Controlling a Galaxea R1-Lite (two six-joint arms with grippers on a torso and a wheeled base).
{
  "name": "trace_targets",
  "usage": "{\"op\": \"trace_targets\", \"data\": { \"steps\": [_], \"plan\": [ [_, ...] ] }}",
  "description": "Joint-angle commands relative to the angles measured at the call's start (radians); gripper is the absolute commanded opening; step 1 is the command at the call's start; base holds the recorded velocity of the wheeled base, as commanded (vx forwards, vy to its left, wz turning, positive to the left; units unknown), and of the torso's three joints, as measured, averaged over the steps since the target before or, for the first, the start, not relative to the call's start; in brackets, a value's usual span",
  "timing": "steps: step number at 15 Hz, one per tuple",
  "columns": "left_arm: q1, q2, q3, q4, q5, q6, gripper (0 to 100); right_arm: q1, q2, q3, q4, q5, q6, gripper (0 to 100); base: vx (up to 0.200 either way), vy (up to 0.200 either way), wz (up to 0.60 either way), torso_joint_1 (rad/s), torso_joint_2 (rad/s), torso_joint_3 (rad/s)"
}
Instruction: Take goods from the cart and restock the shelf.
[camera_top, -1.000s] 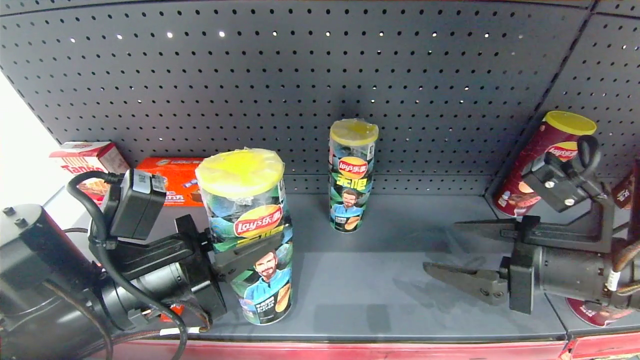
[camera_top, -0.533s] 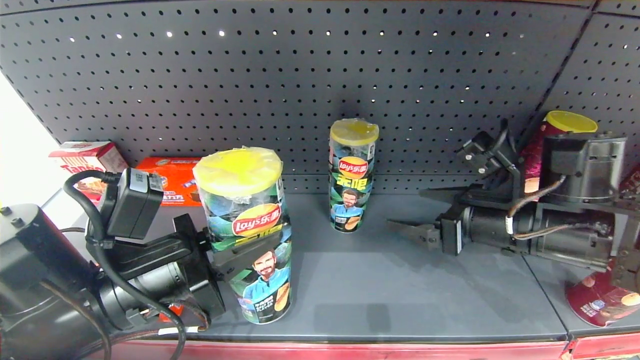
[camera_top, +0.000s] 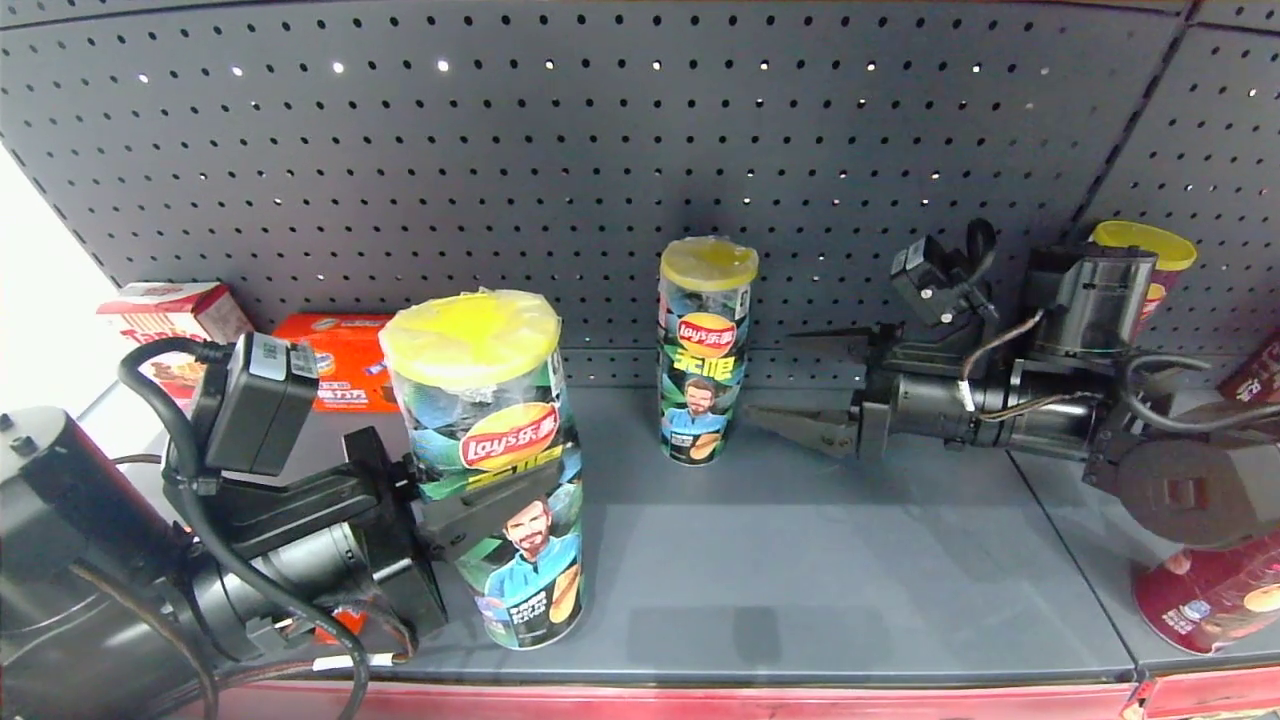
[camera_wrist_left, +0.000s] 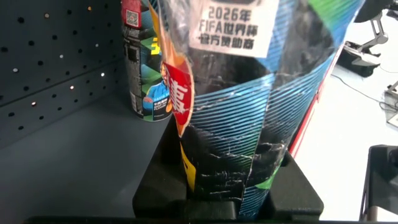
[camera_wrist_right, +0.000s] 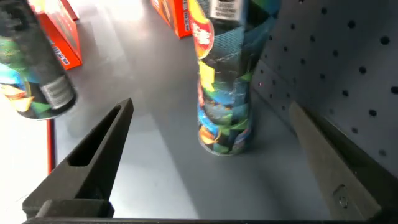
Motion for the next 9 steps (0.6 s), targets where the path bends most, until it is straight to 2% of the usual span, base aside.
{"op": "trace_targets", "data": {
  "steps": [1,3,9],
  "plan": [
    [-0.001,-0.001,-0.001,-0.001,0.000,-0.001,0,-0.013,0.051,-0.040,-0.011,0.030,-0.003,100,0.000,0.000,0.00,0.000,0.00,0.000],
    [-0.001,-0.001,-0.001,-0.001,-0.005,-0.001,0,-0.021,0.100,-0.107,-0.016,0.075,-0.039,100,0.000,0.000,0.00,0.000,0.00,0.000],
    [-0.001,-0.001,-0.002,-0.001,-0.005,-0.003,0,-0.008,0.192,-0.216,-0.014,0.078,-0.040,100,0.000,0.000,0.00,0.000,0.00,0.000]
  ]
}}
